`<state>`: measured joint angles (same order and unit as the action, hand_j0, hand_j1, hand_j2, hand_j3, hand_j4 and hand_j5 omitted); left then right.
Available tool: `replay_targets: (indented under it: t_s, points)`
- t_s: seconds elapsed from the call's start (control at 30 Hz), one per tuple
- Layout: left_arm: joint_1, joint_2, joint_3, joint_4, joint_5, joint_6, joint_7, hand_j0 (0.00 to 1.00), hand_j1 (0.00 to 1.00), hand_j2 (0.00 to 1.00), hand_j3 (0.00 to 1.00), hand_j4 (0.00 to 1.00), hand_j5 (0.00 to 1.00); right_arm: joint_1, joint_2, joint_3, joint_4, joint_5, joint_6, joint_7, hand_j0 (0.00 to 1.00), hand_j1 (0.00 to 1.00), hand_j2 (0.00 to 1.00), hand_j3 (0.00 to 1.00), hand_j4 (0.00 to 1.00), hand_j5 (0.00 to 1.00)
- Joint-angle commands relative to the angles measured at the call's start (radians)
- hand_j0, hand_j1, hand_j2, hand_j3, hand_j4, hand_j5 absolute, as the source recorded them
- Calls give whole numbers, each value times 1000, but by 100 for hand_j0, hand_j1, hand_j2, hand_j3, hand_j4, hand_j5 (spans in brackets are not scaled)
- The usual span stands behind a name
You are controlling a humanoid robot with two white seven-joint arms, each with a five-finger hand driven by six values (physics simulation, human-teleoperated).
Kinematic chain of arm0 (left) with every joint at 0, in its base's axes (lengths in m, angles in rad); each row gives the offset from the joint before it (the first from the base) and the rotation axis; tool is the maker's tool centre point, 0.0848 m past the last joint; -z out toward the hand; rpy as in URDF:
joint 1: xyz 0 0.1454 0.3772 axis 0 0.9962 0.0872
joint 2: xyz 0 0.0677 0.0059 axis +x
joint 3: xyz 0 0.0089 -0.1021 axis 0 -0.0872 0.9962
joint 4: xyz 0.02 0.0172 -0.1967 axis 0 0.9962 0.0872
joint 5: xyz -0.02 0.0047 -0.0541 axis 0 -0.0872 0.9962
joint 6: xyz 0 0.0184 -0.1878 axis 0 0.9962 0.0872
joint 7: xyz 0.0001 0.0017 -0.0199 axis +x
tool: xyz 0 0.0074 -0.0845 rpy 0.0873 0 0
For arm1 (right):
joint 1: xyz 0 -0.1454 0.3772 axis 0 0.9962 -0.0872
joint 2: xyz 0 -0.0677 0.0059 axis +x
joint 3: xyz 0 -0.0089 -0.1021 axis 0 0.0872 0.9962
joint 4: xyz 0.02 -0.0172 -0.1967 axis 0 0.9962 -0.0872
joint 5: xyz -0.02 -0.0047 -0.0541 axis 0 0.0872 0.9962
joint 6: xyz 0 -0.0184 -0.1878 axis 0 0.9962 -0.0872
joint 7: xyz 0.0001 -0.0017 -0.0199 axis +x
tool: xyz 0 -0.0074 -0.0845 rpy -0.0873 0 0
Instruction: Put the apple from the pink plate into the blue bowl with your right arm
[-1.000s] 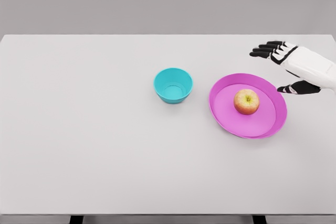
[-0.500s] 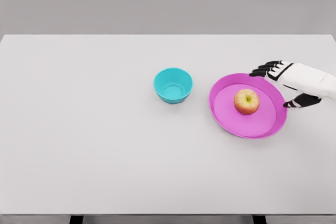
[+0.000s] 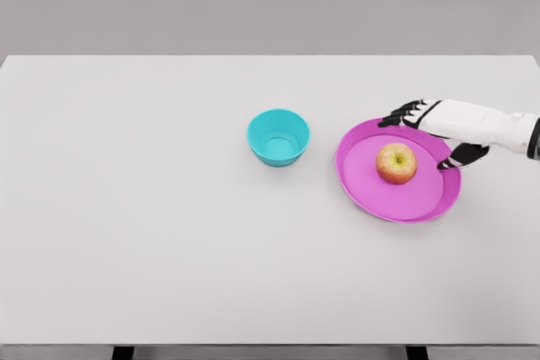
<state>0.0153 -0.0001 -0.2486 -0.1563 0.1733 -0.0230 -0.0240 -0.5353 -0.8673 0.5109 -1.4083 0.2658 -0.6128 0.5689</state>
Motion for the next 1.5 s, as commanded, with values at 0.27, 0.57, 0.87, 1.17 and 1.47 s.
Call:
replay_targets:
  t_s: [0.27, 0.57, 0.87, 1.17, 1.47]
  points:
    - [0, 0, 0, 0, 0, 0, 1, 100, 100, 100, 100, 100, 100, -23, 37, 97, 68, -5, 2, 3, 100, 100, 100, 100, 100, 100]
    - [0, 0, 0, 0, 0, 0, -1, 100, 100, 100, 100, 100, 100, -63, 57, 141, 97, -3, 2, 3, 100, 100, 100, 100, 100, 100]
    - [0, 0, 0, 0, 0, 0, -1, 100, 100, 100, 100, 100, 100, -64, 57, 155, 100, -3, 2, 3, 100, 100, 100, 100, 100, 100]
    - [0, 0, 0, 0, 0, 0, -1, 100, 100, 100, 100, 100, 100, -64, 57, 167, 111, -3, 2, 3, 100, 100, 100, 100, 100, 100]
    - [0, 0, 0, 0, 0, 0, 1, 100, 100, 100, 100, 100, 100, -64, 56, 173, 109, 4, 2, 3, 60, 60, 60, 60, 60, 60]
